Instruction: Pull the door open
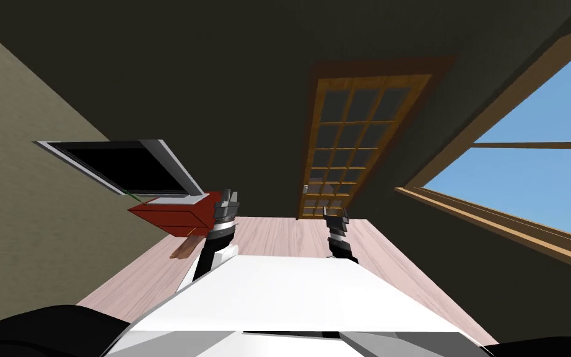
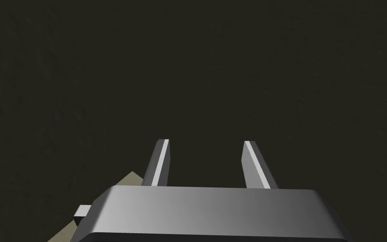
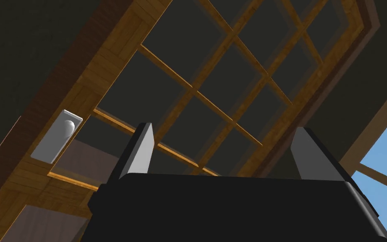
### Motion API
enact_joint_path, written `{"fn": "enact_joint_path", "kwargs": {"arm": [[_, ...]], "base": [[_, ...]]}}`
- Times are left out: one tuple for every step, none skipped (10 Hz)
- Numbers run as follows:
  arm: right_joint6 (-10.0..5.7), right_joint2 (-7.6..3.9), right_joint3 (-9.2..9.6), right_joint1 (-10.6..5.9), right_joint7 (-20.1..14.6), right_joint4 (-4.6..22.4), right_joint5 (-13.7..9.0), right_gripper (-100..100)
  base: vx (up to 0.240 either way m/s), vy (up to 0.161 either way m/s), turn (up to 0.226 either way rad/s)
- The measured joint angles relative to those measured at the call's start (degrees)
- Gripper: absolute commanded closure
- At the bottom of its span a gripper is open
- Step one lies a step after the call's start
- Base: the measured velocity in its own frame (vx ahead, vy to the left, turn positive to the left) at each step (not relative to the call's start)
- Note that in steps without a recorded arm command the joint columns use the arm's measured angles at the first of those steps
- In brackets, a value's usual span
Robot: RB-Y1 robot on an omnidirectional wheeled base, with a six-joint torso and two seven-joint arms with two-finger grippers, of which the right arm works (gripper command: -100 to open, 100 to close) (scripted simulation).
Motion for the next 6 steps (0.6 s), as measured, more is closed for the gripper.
{"fn": "enact_joint_path", "kwargs": {"arm": [[-0.2,-0.07,0.49,0.06,-1.1,0.8,-1.0,-100],[-0.87,-0.26,0.88,-0.33,-2.3,2.7,-2.1,-100],[-1.57,-0.8,1.21,0.11,-3.8,3.7,-3.2,-100],[-2.69,-1.25,1.7,0.28,-5.5,5.4,-4.3,-100],[-3.28,-1.42,2.11,0.34,-6.8,6.5,-5.3,-100],[-3.92,-1.91,2.38,0.35,-8.2,7.9,-6.5,-100]], "base": [[0.098,-0.023,0.21],[0.101,-0.023,0.167],[0.111,-0.031,0.206],[0.098,-0.027,0.213],[0.099,-0.028,0.177],[0.094,-0.033,0.191]]}}
